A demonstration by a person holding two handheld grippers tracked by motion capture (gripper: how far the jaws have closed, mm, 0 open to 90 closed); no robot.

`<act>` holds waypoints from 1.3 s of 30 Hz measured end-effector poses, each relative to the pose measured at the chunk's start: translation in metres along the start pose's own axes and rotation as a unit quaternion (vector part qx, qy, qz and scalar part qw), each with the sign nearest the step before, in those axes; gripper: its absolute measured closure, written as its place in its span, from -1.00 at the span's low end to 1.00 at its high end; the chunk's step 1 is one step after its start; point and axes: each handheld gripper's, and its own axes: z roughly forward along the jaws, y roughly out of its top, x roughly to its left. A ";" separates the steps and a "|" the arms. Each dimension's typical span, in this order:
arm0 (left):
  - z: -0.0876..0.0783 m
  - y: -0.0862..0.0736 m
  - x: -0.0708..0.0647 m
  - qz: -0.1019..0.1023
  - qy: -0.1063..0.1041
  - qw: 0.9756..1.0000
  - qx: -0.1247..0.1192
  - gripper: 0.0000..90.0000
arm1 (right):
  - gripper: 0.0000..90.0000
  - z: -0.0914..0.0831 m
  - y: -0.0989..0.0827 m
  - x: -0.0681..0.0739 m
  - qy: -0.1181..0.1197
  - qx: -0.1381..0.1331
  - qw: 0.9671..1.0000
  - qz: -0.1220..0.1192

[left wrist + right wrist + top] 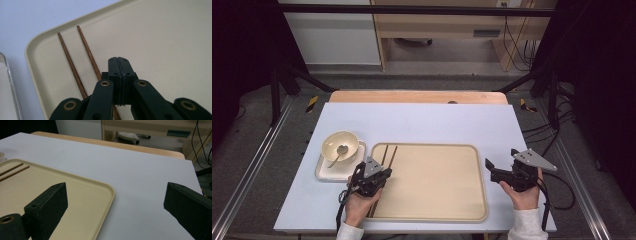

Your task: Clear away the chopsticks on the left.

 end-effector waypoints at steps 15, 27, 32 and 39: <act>0.015 -0.001 0.007 0.011 0.004 0.999 0.035 1.00 | -0.87 0.001 0.000 0.001 0.000 0.001 1.000 -0.001; 0.013 -0.003 0.011 0.008 0.022 0.999 0.042 1.00 | -0.87 0.001 0.000 0.001 -0.001 0.002 1.000 -0.001; 0.010 -0.005 0.016 0.001 0.030 0.999 0.043 1.00 | -0.87 0.001 0.000 0.001 0.000 0.002 1.000 -0.002; 0.009 -0.006 0.019 -0.005 0.036 0.998 0.041 1.00 | -0.87 0.001 0.000 0.001 0.001 0.003 1.000 -0.003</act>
